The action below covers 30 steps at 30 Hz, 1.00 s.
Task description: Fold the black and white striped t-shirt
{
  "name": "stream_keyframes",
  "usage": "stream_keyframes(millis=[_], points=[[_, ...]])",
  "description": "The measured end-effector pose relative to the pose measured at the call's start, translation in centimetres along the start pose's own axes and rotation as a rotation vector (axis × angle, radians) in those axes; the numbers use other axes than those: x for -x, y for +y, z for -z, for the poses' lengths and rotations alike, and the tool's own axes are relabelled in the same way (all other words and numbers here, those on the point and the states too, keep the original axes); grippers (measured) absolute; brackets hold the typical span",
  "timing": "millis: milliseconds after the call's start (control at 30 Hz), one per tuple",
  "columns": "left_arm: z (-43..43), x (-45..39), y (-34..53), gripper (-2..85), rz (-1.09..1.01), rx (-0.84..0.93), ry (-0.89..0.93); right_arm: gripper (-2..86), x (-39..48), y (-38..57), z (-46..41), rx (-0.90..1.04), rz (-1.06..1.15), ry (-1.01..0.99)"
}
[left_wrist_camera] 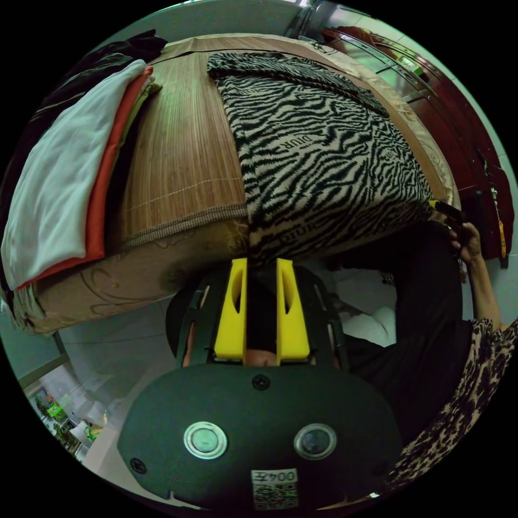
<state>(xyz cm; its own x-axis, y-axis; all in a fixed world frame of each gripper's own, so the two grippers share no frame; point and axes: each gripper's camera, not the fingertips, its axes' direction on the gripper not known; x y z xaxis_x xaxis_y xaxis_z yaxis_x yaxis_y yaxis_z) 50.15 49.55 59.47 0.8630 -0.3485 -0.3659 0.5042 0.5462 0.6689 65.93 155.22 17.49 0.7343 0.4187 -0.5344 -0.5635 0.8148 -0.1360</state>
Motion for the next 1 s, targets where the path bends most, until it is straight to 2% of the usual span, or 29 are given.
stream_keyframes(millis=[167,500,700,833,1000], points=[[-0.5,-0.1,-0.4,8.1,-0.004,0.015,-0.004,-0.7,1.4,0.2,0.0,0.008,0.049,0.094],[-2.0,-0.4,-0.9,7.6,-0.023,0.049,-0.015,0.8,1.9,1.1,0.8,0.024,0.106,0.126],[-2.4,0.4,-0.6,7.3,-0.011,0.040,0.002,5.4,1.1,2.1,5.8,-0.150,0.051,0.112],[-2.7,1.1,-0.6,6.9,0.008,0.028,0.038,4.1,2.7,-1.8,7.0,-0.194,0.048,0.059],[-2.7,1.8,-0.3,5.9,0.022,0.001,0.064,4.6,7.6,-9.5,7.3,-0.237,0.172,0.082]])
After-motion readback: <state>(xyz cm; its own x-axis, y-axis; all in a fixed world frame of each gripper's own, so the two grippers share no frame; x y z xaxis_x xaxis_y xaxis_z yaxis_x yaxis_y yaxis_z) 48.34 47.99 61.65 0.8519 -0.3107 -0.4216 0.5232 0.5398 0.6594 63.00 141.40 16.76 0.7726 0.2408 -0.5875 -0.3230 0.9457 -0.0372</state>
